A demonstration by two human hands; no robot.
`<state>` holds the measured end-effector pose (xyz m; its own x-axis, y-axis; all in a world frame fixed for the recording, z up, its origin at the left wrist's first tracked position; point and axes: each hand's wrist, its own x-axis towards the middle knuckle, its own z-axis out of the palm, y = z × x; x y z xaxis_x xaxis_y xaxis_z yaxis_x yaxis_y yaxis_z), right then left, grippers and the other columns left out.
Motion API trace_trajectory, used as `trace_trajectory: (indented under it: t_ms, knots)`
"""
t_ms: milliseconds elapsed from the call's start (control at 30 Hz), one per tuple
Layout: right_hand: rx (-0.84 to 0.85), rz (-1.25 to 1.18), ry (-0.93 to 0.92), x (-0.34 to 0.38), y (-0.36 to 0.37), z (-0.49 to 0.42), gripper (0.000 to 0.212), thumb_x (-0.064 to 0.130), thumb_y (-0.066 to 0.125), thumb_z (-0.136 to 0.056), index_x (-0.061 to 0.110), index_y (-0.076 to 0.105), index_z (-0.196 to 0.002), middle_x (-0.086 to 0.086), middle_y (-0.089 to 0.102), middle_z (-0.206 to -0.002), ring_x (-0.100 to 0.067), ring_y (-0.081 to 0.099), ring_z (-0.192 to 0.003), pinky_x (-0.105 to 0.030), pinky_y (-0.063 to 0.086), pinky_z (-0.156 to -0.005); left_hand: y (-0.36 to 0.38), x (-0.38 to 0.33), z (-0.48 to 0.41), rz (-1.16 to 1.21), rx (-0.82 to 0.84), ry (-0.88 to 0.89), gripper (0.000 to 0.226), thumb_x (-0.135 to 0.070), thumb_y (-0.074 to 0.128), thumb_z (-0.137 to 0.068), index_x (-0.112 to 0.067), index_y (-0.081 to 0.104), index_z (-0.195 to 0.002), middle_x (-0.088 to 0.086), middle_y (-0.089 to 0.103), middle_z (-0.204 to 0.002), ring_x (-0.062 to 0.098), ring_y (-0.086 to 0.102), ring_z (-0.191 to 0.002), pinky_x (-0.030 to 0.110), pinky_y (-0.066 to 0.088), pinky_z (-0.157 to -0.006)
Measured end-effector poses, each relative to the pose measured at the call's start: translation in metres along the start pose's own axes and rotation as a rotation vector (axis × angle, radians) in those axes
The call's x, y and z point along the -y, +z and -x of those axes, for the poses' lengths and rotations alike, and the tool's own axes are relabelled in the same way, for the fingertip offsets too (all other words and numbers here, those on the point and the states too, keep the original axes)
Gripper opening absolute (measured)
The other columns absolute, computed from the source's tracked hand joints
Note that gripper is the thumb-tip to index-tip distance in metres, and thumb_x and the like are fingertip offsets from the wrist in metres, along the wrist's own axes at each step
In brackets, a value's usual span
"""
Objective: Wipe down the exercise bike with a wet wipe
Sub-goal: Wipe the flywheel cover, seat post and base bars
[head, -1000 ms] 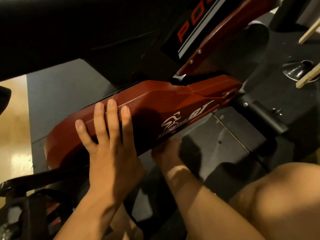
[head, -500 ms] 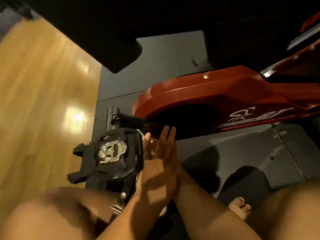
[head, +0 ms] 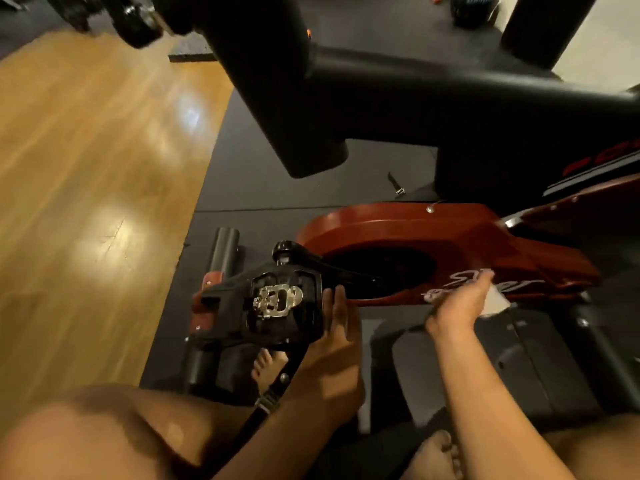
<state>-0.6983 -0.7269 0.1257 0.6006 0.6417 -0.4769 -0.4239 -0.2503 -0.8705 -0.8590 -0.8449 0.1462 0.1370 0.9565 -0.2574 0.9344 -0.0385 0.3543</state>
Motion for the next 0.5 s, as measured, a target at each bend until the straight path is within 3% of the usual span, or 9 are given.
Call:
trace_trajectory:
  t_ms: [67, 133, 167, 200, 267, 333, 400, 500]
  knots:
    - [0.006, 0.297, -0.266, 0.007, 0.001, 0.012, 0.051, 0.035, 0.032, -0.105, -0.003, 0.045, -0.137, -0.019, 0.056, -0.124, -0.032, 0.048, -0.116, -0.031, 0.034, -0.095, -0.008, -0.010, 0.002, 0.073, 0.119, 0.043, 0.081, -0.019, 0.036, -0.102, -0.022, -0.033, -0.144, 0.001, -0.050, -0.147, 0.023, -0.033, -0.145, 0.044, 0.012, -0.121]
    - [0.147, 0.611, -0.799, 0.010, -0.003, 0.032, 0.055, 0.030, 0.033, -0.103, -0.006, 0.033, -0.145, -0.028, 0.037, -0.147, -0.034, 0.033, -0.134, -0.019, 0.016, -0.111, -0.013, -0.018, 0.003, 0.071, 0.072, 0.119, 0.082, -0.011, 0.036, -0.098, -0.022, -0.025, -0.152, -0.001, -0.048, -0.147, 0.021, -0.041, -0.140, 0.043, -0.004, -0.122]
    - [0.249, 0.721, -1.060, 0.009, -0.005, 0.037, 0.059, 0.030, 0.035, -0.100, -0.006, 0.030, -0.147, -0.026, 0.032, -0.151, -0.035, 0.028, -0.139, -0.023, 0.010, -0.117, -0.014, -0.021, 0.004, 0.077, 0.064, 0.140, 0.082, -0.009, 0.038, -0.096, -0.021, -0.018, -0.155, -0.001, -0.044, -0.150, 0.020, -0.039, -0.141, 0.042, -0.007, -0.123]
    - [0.337, 0.845, -1.289, 0.008, -0.007, 0.033, 0.060, 0.030, 0.038, -0.098, -0.004, 0.031, -0.147, -0.023, 0.032, -0.152, -0.035, 0.027, -0.141, -0.032, 0.011, -0.120, -0.018, -0.022, 0.006, 0.058, 0.061, 0.156, 0.081, -0.009, 0.041, -0.096, -0.019, -0.013, -0.156, 0.001, -0.038, -0.155, 0.019, -0.036, -0.143, 0.043, -0.005, -0.123]
    - [0.519, 1.003, -1.579, 0.021, 0.004, 0.034, 0.057, 0.027, 0.044, -0.095, 0.000, 0.040, -0.145, -0.018, 0.041, -0.148, -0.035, 0.034, -0.140, -0.044, 0.021, -0.119, -0.029, -0.027, 0.008, 0.004, 0.086, 0.193, 0.079, -0.015, 0.044, -0.098, -0.014, -0.008, -0.157, 0.006, -0.027, -0.161, 0.021, -0.027, -0.148, 0.044, 0.004, -0.124]
    - [0.681, 1.157, -1.765, 0.043, 0.024, 0.044, 0.051, 0.026, 0.044, -0.095, 0.000, 0.051, -0.138, -0.018, 0.051, -0.141, -0.037, 0.045, -0.131, -0.041, 0.027, -0.116, -0.047, -0.033, 0.012, -0.094, 0.151, 0.224, 0.076, -0.018, 0.045, -0.099, -0.011, -0.004, -0.157, 0.012, -0.013, -0.164, 0.026, -0.010, -0.152, 0.044, 0.018, -0.122]
    - [0.891, 1.487, -1.900, 0.062, 0.048, 0.047, 0.049, 0.029, 0.040, -0.090, 0.003, 0.065, -0.122, -0.016, 0.063, -0.126, -0.036, 0.052, -0.120, -0.041, 0.026, -0.115, -0.064, -0.036, 0.019, -0.111, 0.151, 0.270, 0.072, -0.018, 0.047, -0.099, -0.010, 0.005, -0.156, 0.016, 0.008, -0.163, 0.029, 0.014, -0.149, 0.043, 0.034, -0.114]
    - [1.220, 1.705, -2.048, 0.086, 0.079, 0.058, 0.038, 0.032, 0.042, -0.084, 0.011, 0.073, -0.093, -0.004, 0.070, -0.100, -0.028, 0.060, -0.103, -0.036, 0.032, -0.108, -0.079, -0.027, 0.031, -0.088, -0.054, 0.392, 0.057, -0.017, 0.051, -0.096, -0.009, 0.031, -0.148, 0.015, 0.040, -0.146, 0.029, 0.047, -0.125, 0.039, 0.052, -0.092]
